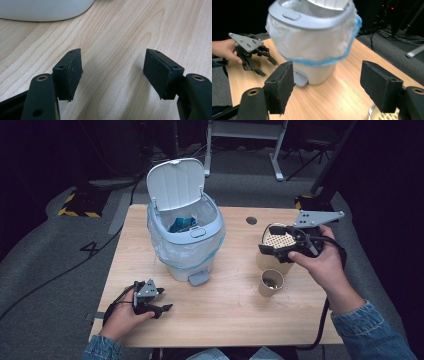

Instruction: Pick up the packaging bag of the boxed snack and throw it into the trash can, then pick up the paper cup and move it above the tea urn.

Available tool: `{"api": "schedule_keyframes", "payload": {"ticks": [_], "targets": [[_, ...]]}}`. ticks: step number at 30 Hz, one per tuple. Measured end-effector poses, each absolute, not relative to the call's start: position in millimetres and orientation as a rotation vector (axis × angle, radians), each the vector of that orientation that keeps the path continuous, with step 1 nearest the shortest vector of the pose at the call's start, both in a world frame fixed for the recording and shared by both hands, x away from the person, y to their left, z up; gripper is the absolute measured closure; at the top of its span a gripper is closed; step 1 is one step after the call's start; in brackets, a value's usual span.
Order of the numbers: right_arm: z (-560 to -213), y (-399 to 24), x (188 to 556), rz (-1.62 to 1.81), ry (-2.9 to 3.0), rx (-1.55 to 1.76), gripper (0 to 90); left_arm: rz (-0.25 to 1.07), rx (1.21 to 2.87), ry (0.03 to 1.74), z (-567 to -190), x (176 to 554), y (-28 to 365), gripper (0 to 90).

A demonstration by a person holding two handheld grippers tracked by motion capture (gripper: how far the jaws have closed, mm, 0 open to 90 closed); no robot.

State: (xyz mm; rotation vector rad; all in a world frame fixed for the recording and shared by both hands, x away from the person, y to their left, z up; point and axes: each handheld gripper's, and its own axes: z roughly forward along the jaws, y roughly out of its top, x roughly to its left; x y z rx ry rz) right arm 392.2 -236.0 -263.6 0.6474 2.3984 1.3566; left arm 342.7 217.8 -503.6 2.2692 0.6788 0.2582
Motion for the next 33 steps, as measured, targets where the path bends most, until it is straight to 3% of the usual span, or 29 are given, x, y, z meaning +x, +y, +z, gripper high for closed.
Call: {"api": "schedule_keyframes", "payload": {"ticks": [15, 33], "targets": [[-314.8, -301.6, 378.1, 1.263, 2.404, 0.818, 24.9, 0.255, 2.263, 0.685, -503.8, 343.3, 217.3, 31.3], [-397.1, -328.9, 357.3, 1.232, 2.408, 0.893, 20.2, 0.260, 2.264, 0.687, -503.8, 343.0, 216.8, 31.1]]}}
